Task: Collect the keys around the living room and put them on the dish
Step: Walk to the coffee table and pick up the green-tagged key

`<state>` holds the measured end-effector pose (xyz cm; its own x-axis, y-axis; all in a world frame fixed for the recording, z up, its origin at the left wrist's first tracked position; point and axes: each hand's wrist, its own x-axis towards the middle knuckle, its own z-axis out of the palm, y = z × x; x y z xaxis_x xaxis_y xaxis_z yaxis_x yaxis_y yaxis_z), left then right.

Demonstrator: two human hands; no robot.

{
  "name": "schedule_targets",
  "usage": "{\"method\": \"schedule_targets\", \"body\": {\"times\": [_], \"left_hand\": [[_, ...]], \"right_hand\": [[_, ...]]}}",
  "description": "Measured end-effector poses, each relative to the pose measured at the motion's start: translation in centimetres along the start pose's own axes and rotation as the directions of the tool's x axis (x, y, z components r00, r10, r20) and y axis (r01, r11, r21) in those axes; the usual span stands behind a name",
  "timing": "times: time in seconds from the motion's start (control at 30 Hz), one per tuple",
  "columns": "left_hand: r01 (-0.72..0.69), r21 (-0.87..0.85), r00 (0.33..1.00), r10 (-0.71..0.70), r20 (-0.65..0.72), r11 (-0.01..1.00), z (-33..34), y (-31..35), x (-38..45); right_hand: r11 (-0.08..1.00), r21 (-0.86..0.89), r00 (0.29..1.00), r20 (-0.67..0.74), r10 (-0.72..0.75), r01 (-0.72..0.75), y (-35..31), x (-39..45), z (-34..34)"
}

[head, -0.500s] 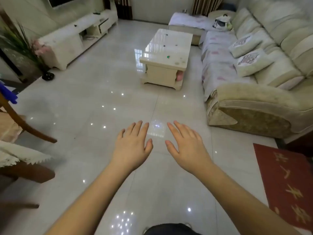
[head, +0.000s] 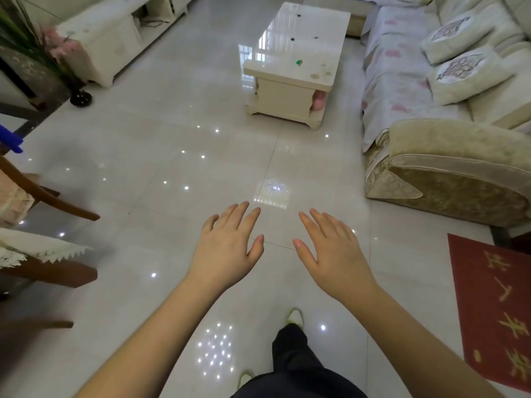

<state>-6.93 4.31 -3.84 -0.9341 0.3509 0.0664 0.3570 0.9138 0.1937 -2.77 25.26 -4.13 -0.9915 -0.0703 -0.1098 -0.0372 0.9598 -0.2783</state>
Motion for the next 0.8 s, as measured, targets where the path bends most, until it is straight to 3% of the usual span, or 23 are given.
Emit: {"method": "schedule_targets", "body": {"times": [0.13,0.4,0.8], "left_hand": [[0.049,0.033,0.998,-0.050,0.036,0.998,0.3,0.2,4.7],[0.105,0.073,0.988,-0.113,0.103,0.992,1.4,2.2,12.3],[0.107,0.051,0.984,-0.113,0.135,0.993,4.1,-1.4,23.2]], "right_hand": [[0.999,0.032,0.999,0.032,0.003,-0.004,3.4,4.5,-0.8],[0.992,-0.001,0.991,0.034,-0.129,0.129,6.6,12.2,-1.6],[0.996,0.060,0.997,0.037,-0.062,0.060,8.9,25.0,-2.3]]}}
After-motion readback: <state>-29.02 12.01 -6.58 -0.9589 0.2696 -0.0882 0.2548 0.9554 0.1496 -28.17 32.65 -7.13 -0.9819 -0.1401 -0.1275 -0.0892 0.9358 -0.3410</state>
